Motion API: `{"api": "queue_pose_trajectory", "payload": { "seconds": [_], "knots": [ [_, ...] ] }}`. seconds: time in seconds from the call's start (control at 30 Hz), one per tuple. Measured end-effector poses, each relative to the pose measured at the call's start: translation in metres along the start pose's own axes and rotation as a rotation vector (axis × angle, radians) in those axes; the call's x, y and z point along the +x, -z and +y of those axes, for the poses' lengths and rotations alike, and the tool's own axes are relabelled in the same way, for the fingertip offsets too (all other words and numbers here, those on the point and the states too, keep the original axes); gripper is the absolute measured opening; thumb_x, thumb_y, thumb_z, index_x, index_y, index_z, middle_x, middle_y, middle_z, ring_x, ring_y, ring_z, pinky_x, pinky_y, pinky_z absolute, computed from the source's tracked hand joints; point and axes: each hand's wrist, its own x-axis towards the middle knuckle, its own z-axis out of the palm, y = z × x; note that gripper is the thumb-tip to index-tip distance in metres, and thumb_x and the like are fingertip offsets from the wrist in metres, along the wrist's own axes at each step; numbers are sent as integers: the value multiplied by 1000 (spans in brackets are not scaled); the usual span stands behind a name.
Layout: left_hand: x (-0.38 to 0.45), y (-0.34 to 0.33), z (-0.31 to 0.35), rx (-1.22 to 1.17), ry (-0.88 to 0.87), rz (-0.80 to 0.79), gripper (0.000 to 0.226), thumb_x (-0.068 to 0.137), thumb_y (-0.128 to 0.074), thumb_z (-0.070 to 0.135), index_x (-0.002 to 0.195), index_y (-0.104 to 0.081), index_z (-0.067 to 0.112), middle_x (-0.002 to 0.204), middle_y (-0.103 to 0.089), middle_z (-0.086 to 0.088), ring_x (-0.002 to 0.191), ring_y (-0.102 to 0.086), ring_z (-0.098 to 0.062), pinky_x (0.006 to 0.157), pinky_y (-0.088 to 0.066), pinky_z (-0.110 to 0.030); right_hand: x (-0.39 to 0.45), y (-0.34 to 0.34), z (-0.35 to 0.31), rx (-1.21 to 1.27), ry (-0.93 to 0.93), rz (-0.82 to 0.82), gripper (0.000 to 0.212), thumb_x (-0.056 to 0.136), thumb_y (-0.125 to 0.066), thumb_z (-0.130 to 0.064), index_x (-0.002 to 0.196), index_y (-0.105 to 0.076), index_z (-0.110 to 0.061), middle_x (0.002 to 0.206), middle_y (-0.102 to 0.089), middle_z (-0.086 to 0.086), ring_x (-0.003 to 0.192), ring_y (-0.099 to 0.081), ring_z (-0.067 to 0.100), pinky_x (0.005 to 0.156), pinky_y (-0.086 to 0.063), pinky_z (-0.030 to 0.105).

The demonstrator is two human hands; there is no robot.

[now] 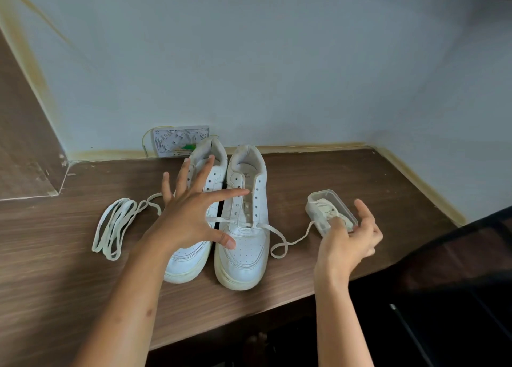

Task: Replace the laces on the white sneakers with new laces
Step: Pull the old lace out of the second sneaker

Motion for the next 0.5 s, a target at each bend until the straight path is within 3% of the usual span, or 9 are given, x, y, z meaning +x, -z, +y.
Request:
{"api": "queue_pose_trajectory", "payload": {
  "seconds": [0.1, 0.27, 0.4, 0.5],
  "knots": [
    [0, 0, 0, -4, 0, 0, 89, 38, -62, 86, 115, -17, 87, 151, 39, 19, 138, 44, -19, 107, 28, -56, -4, -1, -1, -33, 91, -114, 49, 87, -58, -4, 123, -56, -37, 126, -37, -11, 120, -31, 16, 105, -38, 51],
    [-3, -1, 0, -75, -56, 32, 95, 39, -56, 96, 125, -17, 83, 155, 34, 21, 135, 47, -11, 110, 28, -54, -5, -4, 1, -321, 347, -448, 10, 87, -70, -40, 97, -68, -40, 127, -40, -15, 119, -24, 11, 110, -27, 50],
    [-2, -6, 4, -36, -90, 60, 94, 45, -55, 96, 127, -12, 82, 153, 35, 22, 135, 47, -13, 111, 25, -58, -11, -7, 10, -557, 549, -696, 29, 81, -61, -65, 85, -67, -37, 128, -38, -18, 123, -17, 8, 102, -11, 36],
    [-2, -7, 5, 32, -73, 53, 91, 46, -62, 90, 122, -12, 85, 150, 41, 23, 133, 49, -15, 110, 26, -58, -16, -11, 15, -633, 597, -753, 29, 83, -59, -64, 86, -66, -37, 130, -40, -17, 124, -20, 13, 99, -11, 34]
  ]
}}
